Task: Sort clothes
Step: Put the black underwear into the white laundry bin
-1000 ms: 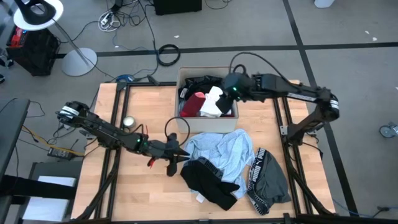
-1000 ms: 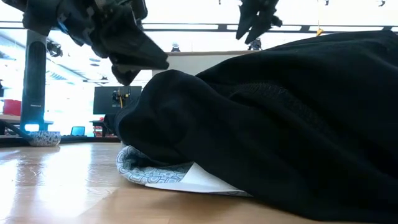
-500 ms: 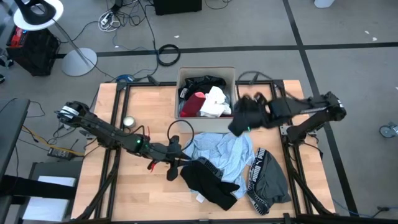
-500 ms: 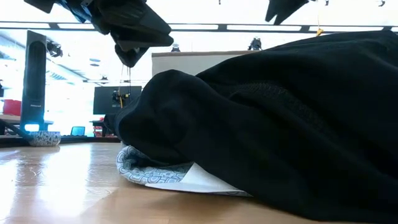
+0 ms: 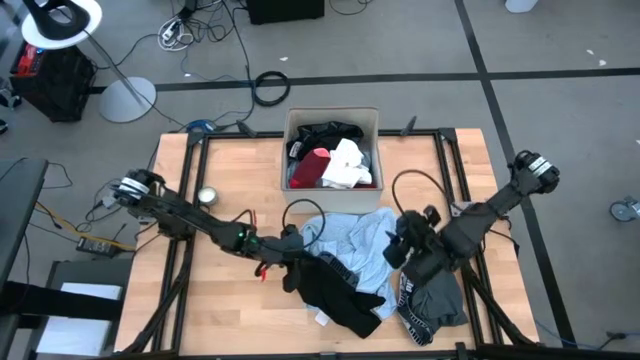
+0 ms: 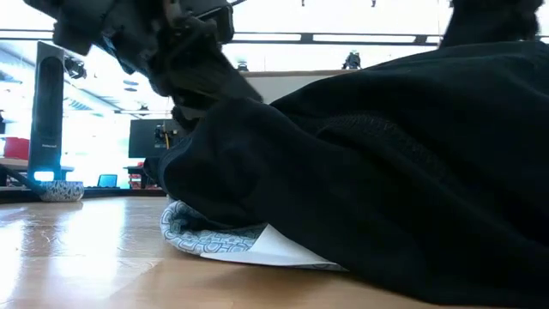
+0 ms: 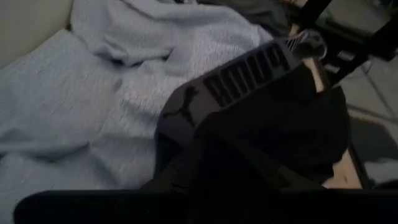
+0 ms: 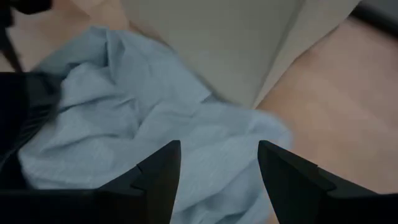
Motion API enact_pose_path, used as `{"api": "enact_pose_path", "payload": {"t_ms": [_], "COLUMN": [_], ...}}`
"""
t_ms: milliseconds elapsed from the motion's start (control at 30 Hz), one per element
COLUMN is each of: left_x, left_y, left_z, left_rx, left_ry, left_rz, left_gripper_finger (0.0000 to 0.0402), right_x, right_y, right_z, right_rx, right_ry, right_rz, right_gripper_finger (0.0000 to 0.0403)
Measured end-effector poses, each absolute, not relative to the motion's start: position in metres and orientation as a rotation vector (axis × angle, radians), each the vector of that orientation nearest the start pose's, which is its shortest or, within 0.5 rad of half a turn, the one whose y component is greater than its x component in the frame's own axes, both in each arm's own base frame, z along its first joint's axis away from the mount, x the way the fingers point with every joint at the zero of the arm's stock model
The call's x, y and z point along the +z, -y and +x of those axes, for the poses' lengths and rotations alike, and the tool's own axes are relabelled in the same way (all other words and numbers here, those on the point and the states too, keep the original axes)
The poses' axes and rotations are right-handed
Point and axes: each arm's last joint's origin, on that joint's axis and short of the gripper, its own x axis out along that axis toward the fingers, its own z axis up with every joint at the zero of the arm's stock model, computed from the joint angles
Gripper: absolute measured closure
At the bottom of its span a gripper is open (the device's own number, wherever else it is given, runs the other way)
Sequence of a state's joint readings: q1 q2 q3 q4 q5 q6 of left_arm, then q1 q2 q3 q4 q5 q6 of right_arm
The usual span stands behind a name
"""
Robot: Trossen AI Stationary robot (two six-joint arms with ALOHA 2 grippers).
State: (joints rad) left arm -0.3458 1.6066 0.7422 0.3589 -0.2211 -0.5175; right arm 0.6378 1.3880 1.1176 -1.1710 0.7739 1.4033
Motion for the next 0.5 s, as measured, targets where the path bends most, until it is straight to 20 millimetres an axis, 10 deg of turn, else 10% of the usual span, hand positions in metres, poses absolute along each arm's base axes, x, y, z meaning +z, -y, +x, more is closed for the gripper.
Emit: {"api": "enact_pose_path", "payload": {"t_ms": [267, 500], "left_x": [0.158, 0.185], "left_y": [0.101, 0.109], "left_z": [0.328, 0.348], "left_rx": [-0.094, -0.150], "left_ry": [-0.504, -0.453], "left_rz": [-0.409, -0.299], "left_gripper_finger": [0.0344, 0.0399], "right_x": [0.239, 0.236], "right_y": [-0.140, -0.139], "right_z": [0.191, 0.191], "right_rx": [-0.731, -0.732], "right_ry": [-0.646, -0.640], "right_rz": [0.428, 0.421], "right_gripper_finger": [0.0187, 0.0187]}}
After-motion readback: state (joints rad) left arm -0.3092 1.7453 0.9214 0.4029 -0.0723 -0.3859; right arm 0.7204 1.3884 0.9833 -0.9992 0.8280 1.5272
